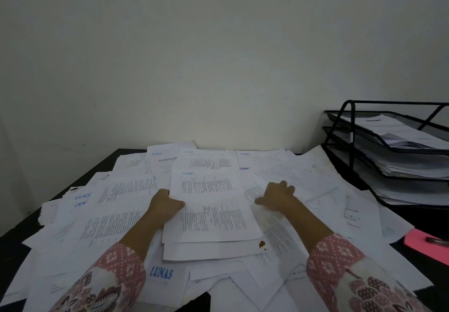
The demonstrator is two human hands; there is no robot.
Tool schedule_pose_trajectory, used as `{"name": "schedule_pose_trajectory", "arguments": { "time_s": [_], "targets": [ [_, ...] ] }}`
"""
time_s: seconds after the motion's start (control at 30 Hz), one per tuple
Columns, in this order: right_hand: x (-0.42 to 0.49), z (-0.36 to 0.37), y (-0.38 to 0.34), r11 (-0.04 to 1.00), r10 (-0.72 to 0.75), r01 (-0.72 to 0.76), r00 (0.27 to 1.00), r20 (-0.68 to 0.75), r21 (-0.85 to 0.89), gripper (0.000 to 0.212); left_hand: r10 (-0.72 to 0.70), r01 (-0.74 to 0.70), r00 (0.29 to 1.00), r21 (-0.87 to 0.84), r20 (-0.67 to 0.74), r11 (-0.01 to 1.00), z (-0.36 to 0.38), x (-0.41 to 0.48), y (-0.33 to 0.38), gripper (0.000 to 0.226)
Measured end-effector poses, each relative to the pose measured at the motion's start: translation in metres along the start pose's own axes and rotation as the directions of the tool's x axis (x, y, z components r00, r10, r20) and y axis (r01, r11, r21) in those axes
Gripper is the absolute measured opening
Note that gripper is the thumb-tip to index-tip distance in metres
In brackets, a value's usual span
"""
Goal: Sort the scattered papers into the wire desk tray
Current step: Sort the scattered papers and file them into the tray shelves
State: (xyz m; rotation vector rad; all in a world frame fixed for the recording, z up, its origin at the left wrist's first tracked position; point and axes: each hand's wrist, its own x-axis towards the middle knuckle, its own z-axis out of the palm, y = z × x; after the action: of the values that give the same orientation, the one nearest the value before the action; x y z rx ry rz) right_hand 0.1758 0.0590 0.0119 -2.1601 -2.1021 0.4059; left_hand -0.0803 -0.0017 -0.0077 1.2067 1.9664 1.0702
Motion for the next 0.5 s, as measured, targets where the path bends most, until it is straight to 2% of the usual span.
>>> {"name": "schedule_pose_trajectory", "arguments": {
  "time_s": [0.1, 0.17, 0.23, 0.3, 0.37, 0.5],
  "targets": [
    [0.0, -0.002, 0.027, 0.993, 0.119, -0.12, 0.993, -0.024, -0.018, 0.1, 0.031, -0.033, 0.999, 0.041, 0.032, 0.999, -0.003, 0.001, -0.001, 0.045],
    [-0.001, -0.003, 0.041, 0.992, 0.127, -0.126, 0.992, -0.007, 0.024, 0.106, 0.052, -0.054, 0.998, 0.043, 0.041, 0.998, -0.002, 0.002, 0.0, 0.051],
    [-0.003, -0.007, 0.052, 0.99, 0.09, -0.093, 0.995, 0.031, 0.104, 0.09, 0.068, -0.07, 0.996, 0.028, 0.059, 0.997, 0.001, 0.001, 0.0, 0.051],
    [-0.004, -0.01, 0.059, 0.97, 0.028, -0.034, 0.999, 0.029, 0.241, 0.047, 0.078, -0.078, 0.995, -0.002, 0.062, 0.997, 0.005, 0.002, 0.001, 0.05],
    [-0.002, -0.011, 0.065, 0.926, 0.019, -0.017, 1.0, 0.0, 0.378, 0.021, 0.084, -0.082, 0.995, -0.043, 0.06, 0.996, 0.011, 0.001, 0.003, 0.049],
    [-0.004, -0.015, 0.07, 0.764, 0.118, -0.071, 0.993, -0.03, 0.642, 0.025, 0.093, -0.086, 0.995, -0.121, 0.047, 0.989, 0.029, 0.0, 0.014, 0.05]
  ]
}}
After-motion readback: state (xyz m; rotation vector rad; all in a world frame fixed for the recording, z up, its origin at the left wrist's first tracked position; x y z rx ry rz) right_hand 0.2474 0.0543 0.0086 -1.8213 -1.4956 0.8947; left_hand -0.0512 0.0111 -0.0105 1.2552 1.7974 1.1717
